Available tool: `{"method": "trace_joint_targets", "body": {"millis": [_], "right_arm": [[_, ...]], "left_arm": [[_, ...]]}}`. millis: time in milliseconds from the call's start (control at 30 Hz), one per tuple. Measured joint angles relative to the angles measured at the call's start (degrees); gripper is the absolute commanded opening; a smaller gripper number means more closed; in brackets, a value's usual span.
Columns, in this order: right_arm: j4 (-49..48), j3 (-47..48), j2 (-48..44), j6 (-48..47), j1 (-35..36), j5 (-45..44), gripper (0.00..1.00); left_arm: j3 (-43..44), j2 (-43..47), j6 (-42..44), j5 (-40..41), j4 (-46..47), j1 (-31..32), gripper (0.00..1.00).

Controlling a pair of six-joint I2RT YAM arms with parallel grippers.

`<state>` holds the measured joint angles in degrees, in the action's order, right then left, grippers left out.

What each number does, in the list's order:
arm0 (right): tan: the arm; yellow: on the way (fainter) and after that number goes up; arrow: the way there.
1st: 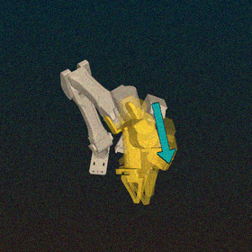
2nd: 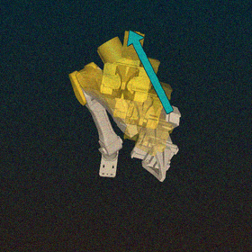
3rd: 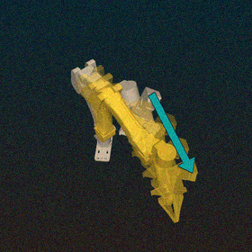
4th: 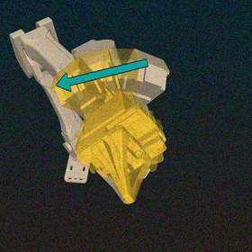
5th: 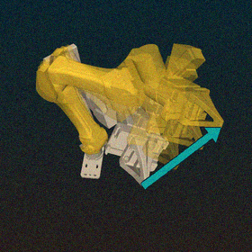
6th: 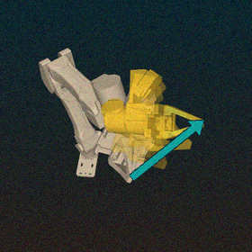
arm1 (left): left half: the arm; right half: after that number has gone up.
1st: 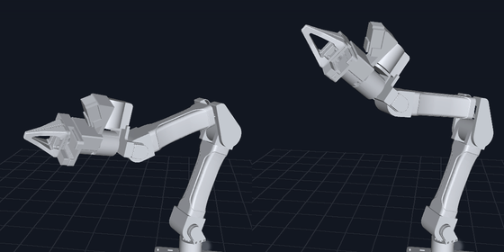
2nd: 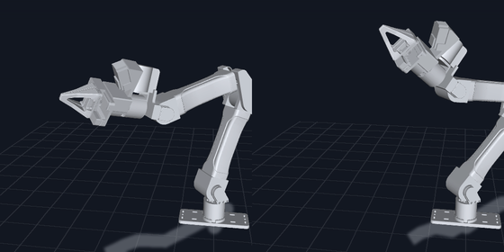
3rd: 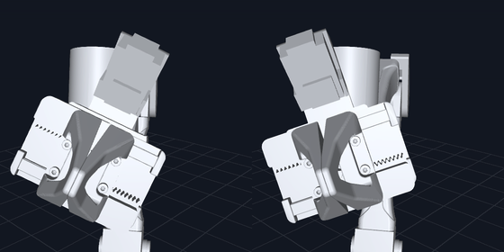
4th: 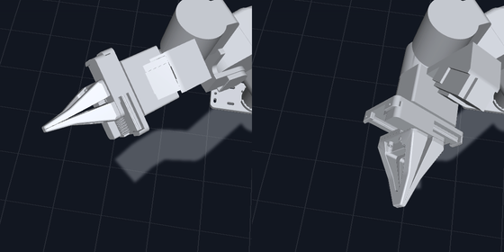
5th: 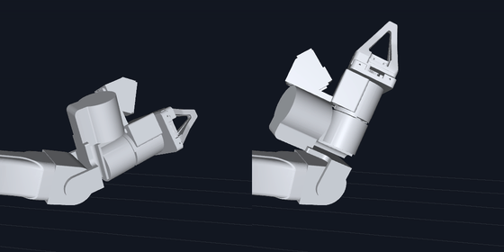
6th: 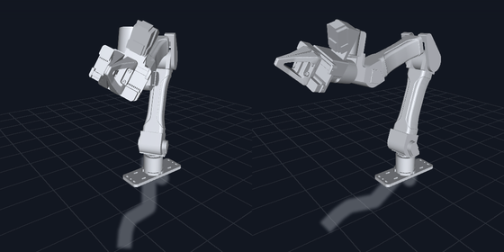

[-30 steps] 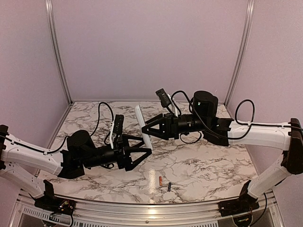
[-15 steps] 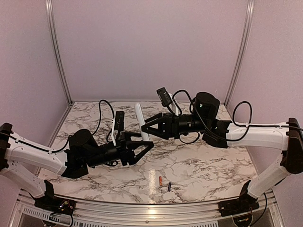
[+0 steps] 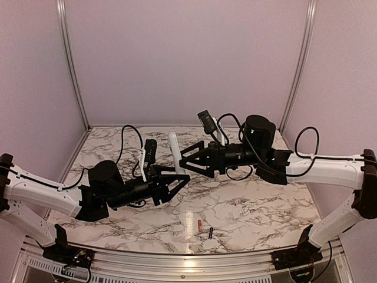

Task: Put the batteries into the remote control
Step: Pass from the right arm to the left

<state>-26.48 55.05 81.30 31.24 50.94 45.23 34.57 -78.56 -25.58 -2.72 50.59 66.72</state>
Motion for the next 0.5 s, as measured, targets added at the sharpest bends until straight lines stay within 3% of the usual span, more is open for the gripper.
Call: {"method": "trace_joint_targets", "body": {"millis": [500], "right_arm": [[31.4,6.1,-4.3,-8.9,-1.4,-18.1,0.75]], "left_arm": [[13.3,-1.0,10.1,15.5,-32.0,0.0,0.40]]}}
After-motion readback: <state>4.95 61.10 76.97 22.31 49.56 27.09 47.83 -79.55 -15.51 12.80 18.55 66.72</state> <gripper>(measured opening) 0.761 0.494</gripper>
